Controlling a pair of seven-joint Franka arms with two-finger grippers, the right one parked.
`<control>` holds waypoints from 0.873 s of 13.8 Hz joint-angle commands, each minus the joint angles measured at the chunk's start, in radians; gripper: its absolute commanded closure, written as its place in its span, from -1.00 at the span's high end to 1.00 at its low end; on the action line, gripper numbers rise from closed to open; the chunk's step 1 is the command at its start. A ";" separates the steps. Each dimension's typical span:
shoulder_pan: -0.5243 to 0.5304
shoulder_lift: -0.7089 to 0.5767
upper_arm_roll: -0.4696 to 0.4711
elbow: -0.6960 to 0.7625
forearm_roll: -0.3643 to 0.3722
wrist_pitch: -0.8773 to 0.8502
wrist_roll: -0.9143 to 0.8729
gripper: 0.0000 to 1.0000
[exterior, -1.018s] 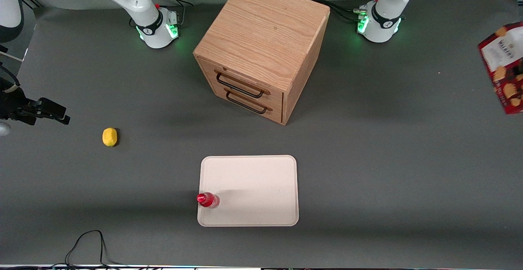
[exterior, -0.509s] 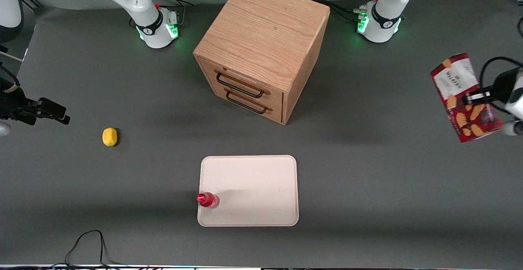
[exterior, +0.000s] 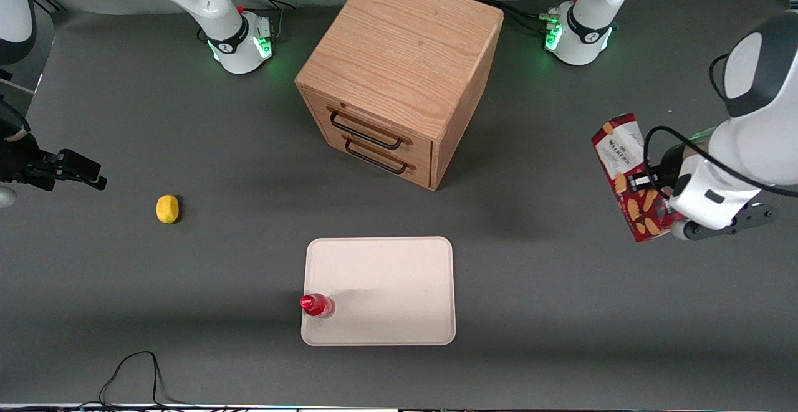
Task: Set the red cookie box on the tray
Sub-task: 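Carry the red box with the left gripper over the cream tray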
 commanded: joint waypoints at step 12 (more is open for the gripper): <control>-0.273 0.398 0.006 0.315 -0.010 0.338 -0.189 -1.00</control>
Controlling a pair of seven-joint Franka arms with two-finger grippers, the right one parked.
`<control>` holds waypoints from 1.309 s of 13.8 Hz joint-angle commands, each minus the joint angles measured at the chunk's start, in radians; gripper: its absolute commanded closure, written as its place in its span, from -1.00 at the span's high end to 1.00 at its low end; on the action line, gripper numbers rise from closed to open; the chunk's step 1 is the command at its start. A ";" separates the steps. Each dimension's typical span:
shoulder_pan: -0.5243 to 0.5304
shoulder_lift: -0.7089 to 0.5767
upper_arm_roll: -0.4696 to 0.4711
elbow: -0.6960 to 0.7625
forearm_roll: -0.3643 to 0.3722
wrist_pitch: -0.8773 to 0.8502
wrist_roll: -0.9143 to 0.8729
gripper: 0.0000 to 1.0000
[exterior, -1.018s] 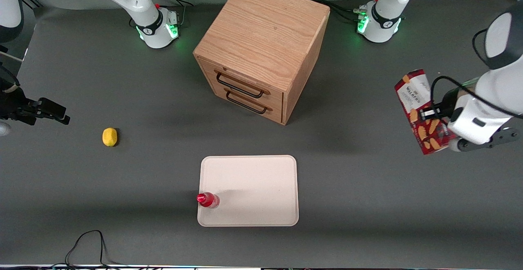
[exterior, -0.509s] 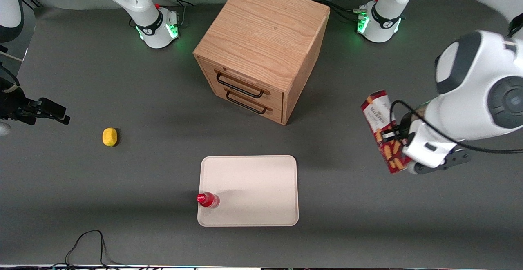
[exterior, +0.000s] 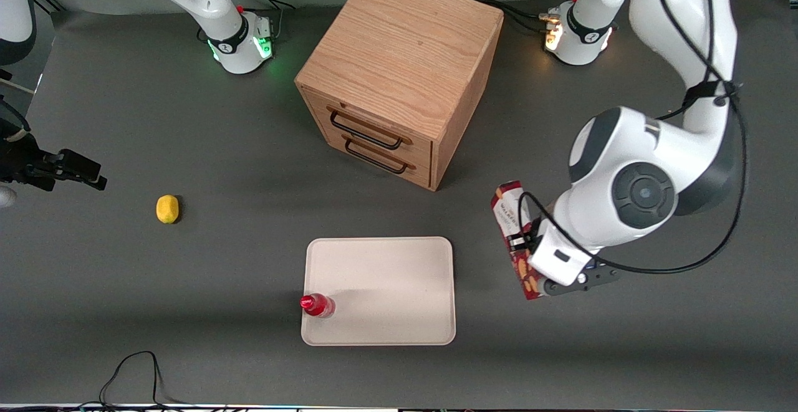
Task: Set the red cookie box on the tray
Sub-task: 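Carry the red box with the left gripper over the cream tray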
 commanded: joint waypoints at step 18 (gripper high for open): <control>-0.161 0.324 0.006 0.144 -0.005 0.353 -0.041 -1.00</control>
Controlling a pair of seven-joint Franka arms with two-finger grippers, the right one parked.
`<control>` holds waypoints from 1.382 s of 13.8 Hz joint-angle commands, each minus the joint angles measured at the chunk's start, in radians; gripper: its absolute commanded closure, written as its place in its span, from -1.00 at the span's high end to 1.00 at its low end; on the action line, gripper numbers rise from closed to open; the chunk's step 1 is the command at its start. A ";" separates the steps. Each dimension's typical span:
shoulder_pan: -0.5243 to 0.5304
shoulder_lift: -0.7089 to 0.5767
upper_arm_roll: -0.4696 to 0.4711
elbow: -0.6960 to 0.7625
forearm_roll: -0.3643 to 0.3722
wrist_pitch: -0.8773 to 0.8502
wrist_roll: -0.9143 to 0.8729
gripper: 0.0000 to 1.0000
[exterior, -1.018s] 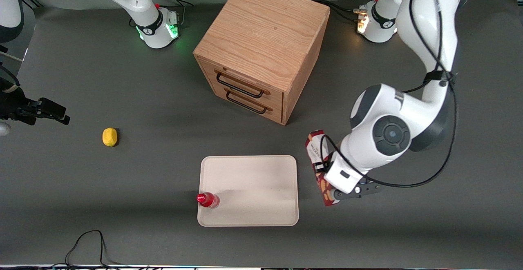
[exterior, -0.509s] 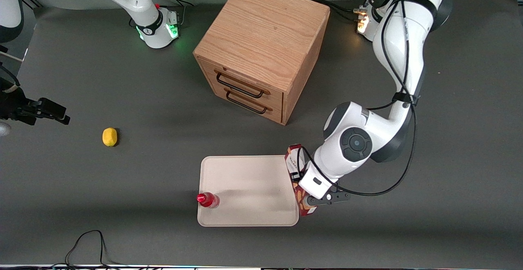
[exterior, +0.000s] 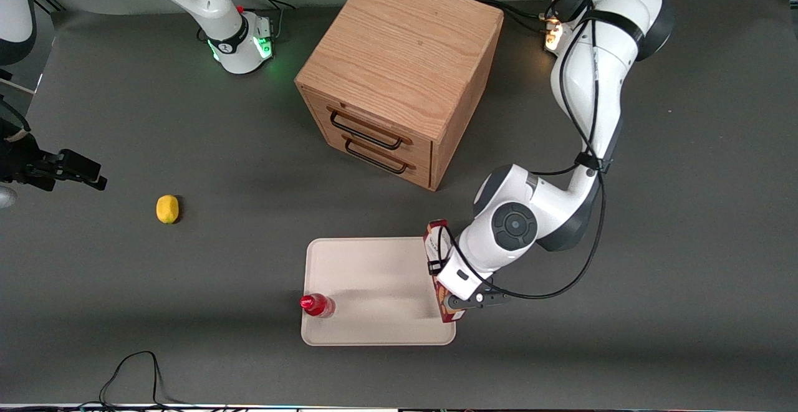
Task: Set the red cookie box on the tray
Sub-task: 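Carry the red box with the left gripper over the cream tray, then lower the box onto the tray and open the left gripper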
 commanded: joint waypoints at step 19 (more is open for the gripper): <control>-0.035 0.092 0.016 0.024 0.006 0.121 -0.054 1.00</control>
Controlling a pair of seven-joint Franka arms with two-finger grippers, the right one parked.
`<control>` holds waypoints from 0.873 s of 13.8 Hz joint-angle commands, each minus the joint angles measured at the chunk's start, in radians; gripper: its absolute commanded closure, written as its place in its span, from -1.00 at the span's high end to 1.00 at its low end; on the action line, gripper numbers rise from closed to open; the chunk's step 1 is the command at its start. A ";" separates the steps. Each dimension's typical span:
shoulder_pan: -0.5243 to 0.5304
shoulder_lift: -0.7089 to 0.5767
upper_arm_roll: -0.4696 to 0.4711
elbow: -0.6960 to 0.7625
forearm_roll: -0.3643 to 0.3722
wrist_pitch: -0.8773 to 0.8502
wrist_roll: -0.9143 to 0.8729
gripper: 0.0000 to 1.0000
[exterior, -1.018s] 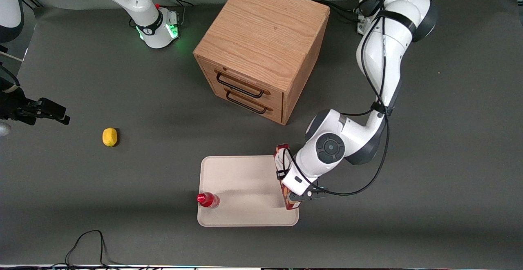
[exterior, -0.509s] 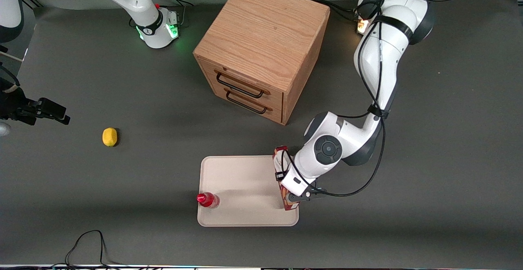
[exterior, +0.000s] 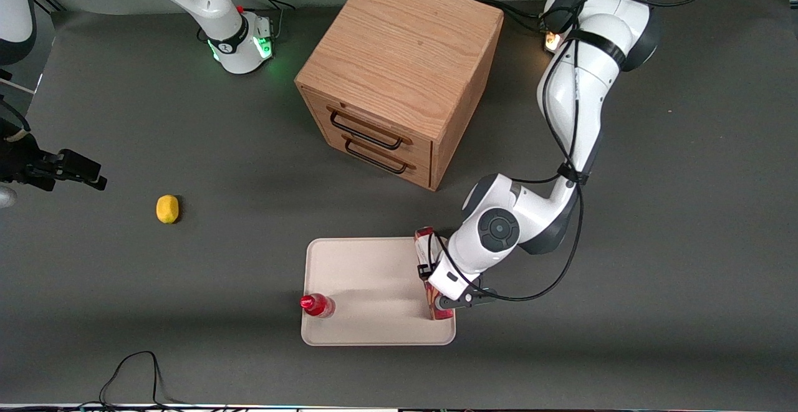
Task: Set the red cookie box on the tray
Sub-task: 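Lower the box onto the tray and open the left gripper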
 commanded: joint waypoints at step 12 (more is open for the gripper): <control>0.038 -0.126 0.016 0.028 0.012 -0.267 -0.002 1.00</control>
